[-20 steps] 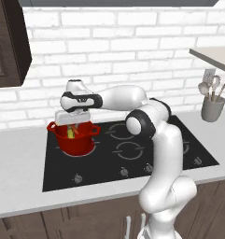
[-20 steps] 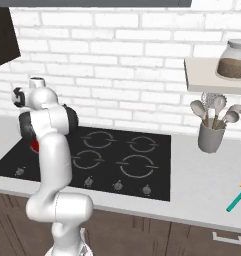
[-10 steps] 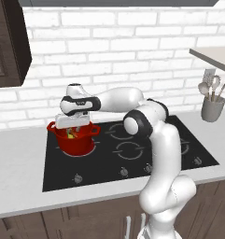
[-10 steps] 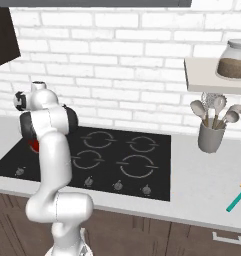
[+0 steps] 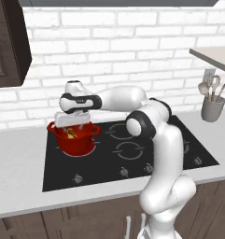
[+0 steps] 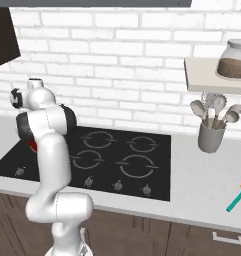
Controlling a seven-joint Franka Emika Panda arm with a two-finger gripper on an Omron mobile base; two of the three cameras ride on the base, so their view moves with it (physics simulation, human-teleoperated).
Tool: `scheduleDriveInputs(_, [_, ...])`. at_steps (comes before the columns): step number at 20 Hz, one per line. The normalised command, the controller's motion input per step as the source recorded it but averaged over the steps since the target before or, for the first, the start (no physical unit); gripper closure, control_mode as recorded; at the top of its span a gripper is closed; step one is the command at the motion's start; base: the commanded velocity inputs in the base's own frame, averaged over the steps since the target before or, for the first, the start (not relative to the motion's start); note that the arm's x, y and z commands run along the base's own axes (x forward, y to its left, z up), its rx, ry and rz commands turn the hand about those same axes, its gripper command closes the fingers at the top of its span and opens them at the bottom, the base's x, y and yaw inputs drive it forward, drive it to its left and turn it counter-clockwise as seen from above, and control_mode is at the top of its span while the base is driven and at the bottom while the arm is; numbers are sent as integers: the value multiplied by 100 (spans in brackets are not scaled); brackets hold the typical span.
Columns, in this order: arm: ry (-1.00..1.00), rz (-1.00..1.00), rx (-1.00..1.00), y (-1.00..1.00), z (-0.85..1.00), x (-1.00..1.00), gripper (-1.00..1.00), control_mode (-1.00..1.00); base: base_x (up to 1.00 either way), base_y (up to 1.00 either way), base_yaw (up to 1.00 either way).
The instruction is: Put the carrot and cucumber in the pot. Retrieve the spatula and lightly stir the vegetables in the pot.
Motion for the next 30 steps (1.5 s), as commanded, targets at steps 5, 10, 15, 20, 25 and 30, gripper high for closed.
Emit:
scheduleDriveInputs(5, [1,-6,0,-34,56,-94,-100,-100,0,0,0])
scheduleDriveInputs(10, [3,-4,0,-79,20,-100,-100,-100,0,0,0])
scheduleDriveInputs(15, [2,0,0,-99,13,-100,-100,-100,0,0,0])
scheduleDriveInputs(20, [1,0,0,-100,16,-95,-100,-100,0,0,0])
scheduleDriveInputs(25, [3,-2,0,-100,34,-85,-100,-100,0,0,0])
scheduleDriveInputs(30, [10,-7,0,-100,32,-61,-100,-100,0,0,0])
